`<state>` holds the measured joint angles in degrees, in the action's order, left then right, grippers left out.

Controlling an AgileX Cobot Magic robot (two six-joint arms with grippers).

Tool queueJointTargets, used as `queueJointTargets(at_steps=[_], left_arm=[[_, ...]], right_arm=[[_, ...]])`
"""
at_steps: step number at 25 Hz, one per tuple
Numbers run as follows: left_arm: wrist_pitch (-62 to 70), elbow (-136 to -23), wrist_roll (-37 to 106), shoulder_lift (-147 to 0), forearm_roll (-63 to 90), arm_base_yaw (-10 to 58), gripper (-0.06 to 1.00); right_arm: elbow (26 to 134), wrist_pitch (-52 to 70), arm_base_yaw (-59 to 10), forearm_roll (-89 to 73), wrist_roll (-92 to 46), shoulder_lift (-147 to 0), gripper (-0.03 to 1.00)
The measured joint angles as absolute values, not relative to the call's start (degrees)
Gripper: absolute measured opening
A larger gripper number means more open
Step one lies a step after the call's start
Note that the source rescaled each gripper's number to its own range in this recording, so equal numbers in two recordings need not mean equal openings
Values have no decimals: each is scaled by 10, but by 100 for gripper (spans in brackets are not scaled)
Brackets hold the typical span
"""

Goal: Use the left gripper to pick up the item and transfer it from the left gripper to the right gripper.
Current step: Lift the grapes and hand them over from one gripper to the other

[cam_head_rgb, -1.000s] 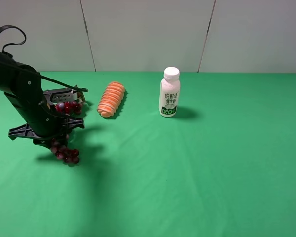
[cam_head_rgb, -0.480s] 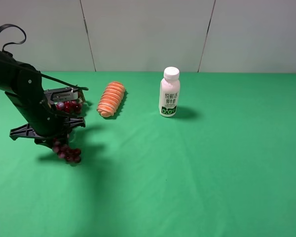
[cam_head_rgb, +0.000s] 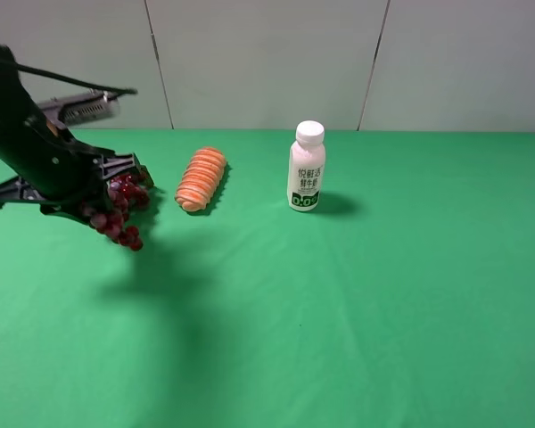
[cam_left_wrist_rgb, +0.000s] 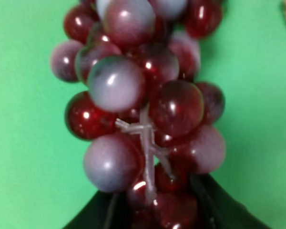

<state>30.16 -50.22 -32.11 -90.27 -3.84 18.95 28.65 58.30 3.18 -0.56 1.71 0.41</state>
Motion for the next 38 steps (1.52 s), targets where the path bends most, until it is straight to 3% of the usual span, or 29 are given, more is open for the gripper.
queueJointTargets(at_steps=[16, 28, 38], left_arm=[[466, -504, -289, -674, -36, 189, 2], [585, -610, -166, -661, 69, 189, 2], [625, -621, -43, -661, 165, 189, 2]], right_arm=[[286, 583, 32, -6, 17, 4, 100], [286, 583, 32, 0, 17, 4, 100], [286, 583, 32, 0, 17, 4, 100]])
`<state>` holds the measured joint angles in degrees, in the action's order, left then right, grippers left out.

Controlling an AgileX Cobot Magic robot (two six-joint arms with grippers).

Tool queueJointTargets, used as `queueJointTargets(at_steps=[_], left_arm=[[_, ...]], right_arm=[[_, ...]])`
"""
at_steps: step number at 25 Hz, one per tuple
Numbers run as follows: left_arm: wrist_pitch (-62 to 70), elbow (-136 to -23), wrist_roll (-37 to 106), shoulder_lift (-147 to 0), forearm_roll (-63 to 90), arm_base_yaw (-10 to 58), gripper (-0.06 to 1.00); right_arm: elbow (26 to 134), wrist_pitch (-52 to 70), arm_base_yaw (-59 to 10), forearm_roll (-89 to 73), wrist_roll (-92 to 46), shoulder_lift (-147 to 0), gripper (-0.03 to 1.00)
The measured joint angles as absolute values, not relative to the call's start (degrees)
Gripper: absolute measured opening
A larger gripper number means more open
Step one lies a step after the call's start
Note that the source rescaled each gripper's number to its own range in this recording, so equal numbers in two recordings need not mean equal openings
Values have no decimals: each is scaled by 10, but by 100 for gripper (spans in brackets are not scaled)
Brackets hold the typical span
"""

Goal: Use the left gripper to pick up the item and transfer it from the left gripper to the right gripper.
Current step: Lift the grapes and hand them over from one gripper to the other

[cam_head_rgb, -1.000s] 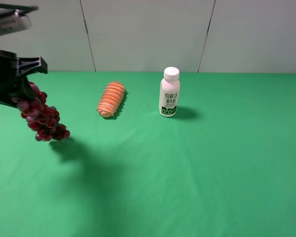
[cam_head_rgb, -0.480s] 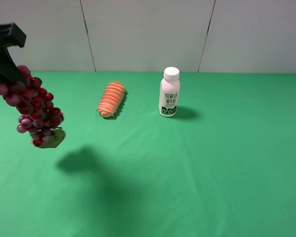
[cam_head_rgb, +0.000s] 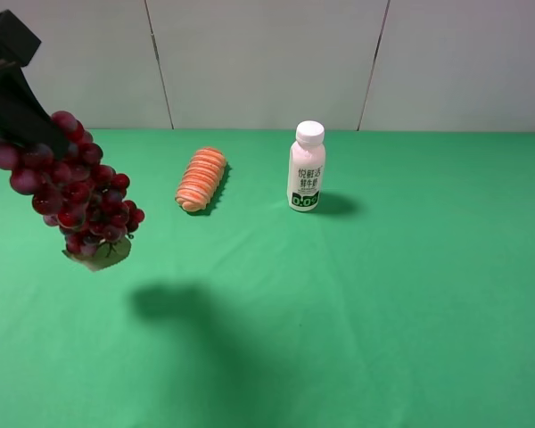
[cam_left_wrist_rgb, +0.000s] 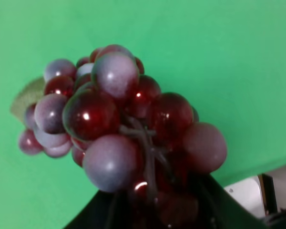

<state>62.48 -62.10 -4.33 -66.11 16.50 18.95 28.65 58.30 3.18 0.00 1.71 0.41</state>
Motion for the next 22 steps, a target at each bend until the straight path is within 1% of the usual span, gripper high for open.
queueJointTargets(at_steps=[5, 9, 15, 22], left_arm=[[628, -621, -4, -661, 188, 189, 2], [645, -622, 44, -673, 228, 189, 2], [663, -654, 92, -727, 251, 189, 2], [668, -720, 151, -783, 254, 197, 2]], right_arm=[[286, 583, 32, -6, 17, 4, 100], [286, 581, 32, -51, 11, -2, 100], [291, 545, 32, -168, -74, -90, 100], [291, 461, 32, -325, -215, -204, 100]])
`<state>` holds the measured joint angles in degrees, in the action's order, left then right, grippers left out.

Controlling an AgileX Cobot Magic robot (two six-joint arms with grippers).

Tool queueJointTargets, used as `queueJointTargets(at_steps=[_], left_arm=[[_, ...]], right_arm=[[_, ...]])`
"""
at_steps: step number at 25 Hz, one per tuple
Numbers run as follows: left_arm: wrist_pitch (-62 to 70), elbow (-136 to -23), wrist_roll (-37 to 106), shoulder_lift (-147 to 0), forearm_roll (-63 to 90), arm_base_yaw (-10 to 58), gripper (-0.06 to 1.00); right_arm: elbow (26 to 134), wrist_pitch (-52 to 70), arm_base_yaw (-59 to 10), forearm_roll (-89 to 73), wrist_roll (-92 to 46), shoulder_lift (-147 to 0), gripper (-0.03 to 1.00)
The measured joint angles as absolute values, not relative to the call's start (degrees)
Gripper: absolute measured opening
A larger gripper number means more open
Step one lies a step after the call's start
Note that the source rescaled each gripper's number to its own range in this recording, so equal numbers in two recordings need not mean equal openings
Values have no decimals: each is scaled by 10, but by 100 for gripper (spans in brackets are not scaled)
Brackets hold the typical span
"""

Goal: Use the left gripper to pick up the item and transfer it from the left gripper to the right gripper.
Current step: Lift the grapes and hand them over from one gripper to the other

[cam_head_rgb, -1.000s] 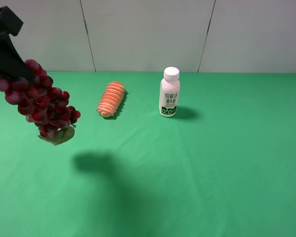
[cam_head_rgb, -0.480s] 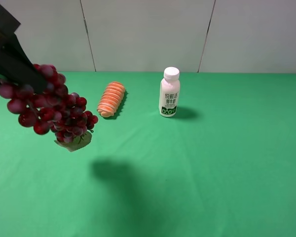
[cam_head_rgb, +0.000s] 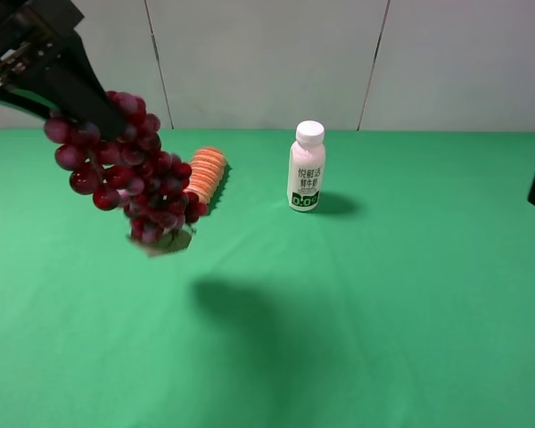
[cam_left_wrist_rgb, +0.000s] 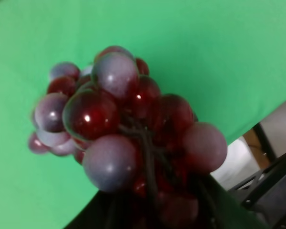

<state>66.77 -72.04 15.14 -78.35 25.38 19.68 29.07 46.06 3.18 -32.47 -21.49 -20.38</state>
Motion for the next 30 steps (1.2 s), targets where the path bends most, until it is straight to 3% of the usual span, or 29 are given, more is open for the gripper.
queueJointTargets(at_steps=[6, 15, 24, 30], left_arm=[[659, -757, 235, -834, 223, 277, 2], [610, -805, 294, -888, 190, 386, 0], [562, -827, 323, -889, 190, 429, 0], [550, -827, 325, -889, 190, 429, 0]], right_arm=[[291, 427, 15, -428, -320, -267, 100], [291, 394, -86, -446, -367, -330, 100], [291, 323, -140, -471, -445, -403, 100], [291, 295, -168, -569, -573, -474, 100]])
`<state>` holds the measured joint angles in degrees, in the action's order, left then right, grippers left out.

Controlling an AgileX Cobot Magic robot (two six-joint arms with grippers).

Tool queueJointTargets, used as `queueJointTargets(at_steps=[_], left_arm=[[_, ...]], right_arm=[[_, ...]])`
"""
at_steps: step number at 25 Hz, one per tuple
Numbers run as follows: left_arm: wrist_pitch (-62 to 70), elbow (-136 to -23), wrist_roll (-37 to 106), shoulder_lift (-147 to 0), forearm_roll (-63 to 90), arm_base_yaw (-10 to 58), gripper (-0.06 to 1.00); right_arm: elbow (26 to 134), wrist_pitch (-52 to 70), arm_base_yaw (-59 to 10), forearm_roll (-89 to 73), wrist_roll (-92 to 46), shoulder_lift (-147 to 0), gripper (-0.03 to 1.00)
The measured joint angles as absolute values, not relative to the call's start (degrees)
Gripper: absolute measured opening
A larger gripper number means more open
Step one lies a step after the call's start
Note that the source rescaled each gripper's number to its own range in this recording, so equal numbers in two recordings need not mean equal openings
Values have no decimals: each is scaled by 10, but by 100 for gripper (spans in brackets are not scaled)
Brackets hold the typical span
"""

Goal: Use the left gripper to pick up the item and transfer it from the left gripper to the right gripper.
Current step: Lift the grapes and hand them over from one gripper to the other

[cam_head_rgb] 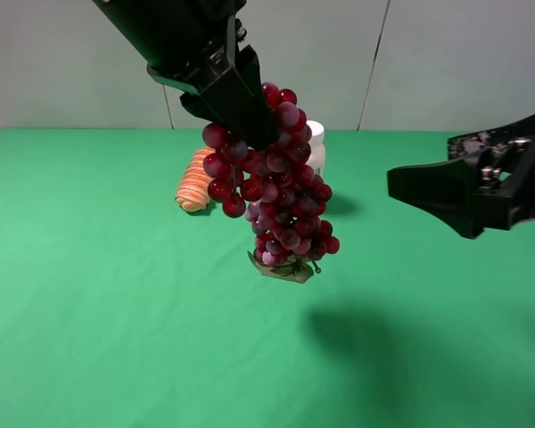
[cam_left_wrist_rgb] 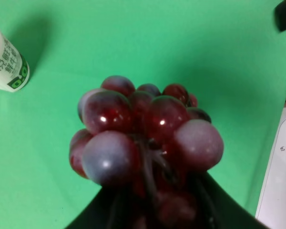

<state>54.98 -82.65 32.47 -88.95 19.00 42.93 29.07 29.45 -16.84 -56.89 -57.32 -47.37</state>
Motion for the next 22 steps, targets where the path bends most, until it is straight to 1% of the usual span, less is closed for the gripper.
queueJointTargets(at_steps=[10, 14, 20, 22], left_arm=[[549, -827, 325, -889, 190, 429, 0], [549, -827, 325, -889, 190, 429, 0], [549, -827, 325, -889, 190, 429, 0], [549, -827, 325, -889, 190, 429, 0]], right_arm=[[291, 240, -268, -725, -778, -596, 100], [291, 213, -308, -811, -853, -632, 100], [291, 204, -333, -969, -998, -679, 100], [293, 224, -335, -988, -1039, -697, 100]])
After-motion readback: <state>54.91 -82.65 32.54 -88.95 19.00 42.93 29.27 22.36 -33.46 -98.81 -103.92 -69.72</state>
